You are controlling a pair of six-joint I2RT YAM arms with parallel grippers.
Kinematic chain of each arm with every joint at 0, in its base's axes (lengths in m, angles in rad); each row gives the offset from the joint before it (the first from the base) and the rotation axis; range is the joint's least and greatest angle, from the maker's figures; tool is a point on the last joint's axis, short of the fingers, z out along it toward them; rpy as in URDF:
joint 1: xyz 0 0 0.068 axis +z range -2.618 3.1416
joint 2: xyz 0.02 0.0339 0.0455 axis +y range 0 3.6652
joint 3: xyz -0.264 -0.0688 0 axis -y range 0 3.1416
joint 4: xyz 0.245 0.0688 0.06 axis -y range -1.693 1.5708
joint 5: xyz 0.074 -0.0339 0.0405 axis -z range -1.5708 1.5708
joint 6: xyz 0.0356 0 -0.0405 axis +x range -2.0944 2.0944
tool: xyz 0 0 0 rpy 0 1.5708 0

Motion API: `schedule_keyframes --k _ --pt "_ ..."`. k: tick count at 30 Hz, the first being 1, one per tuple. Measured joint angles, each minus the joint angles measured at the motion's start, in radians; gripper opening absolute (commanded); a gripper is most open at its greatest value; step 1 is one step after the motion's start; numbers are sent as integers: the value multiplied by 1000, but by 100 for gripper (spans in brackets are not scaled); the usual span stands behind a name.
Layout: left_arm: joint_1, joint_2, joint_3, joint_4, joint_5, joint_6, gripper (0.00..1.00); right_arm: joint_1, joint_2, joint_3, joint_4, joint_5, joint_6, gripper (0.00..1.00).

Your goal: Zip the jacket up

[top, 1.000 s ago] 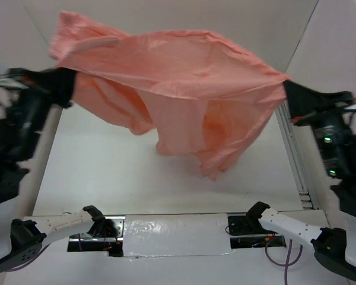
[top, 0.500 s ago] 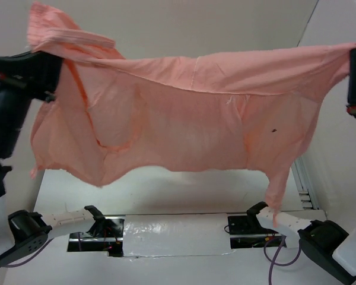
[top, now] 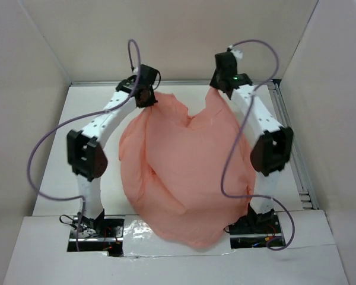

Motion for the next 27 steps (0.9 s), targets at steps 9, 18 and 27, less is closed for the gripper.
schedule_keyframes --k 9,18,27 --pt "100 479 299 -119 120 -44 24 -38 547 380 -79 -58 67 14" --pt "243 400 248 -14 309 8 99 -112 484 341 9 -190 57 100" --pt "286 -166 -393 -1 403 -28 99 58 -232 -462 70 -139 117 100"
